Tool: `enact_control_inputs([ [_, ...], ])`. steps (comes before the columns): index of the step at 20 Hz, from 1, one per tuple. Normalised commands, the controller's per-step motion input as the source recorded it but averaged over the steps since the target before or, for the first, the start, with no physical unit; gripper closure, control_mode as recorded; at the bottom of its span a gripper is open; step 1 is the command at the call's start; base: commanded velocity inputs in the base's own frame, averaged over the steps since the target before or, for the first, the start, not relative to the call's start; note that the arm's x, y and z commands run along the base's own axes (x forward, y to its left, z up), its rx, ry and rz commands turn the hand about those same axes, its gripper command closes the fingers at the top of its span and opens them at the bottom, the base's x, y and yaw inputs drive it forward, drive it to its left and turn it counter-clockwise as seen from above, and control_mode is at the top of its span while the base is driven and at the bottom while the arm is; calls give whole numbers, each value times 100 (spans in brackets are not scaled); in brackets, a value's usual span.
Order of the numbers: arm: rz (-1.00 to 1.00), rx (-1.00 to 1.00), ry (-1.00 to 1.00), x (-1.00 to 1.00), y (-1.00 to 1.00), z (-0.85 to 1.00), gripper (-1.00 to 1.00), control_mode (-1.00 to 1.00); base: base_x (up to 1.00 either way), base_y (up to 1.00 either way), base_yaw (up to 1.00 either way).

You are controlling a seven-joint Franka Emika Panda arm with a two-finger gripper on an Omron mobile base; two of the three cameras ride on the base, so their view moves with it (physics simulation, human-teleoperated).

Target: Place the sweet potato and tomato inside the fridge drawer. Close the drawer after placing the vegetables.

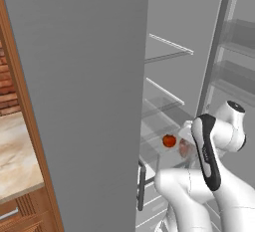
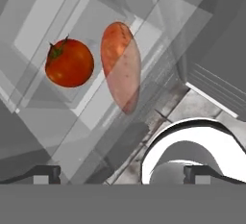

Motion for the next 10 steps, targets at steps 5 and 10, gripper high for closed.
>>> enact_control_inputs([
  [5, 0, 11, -8, 51, 1, -56, -100, -100, 0, 0, 0],
  [10, -1, 6, -4, -21, -19, 1, -100, -100, 0, 0, 0],
])
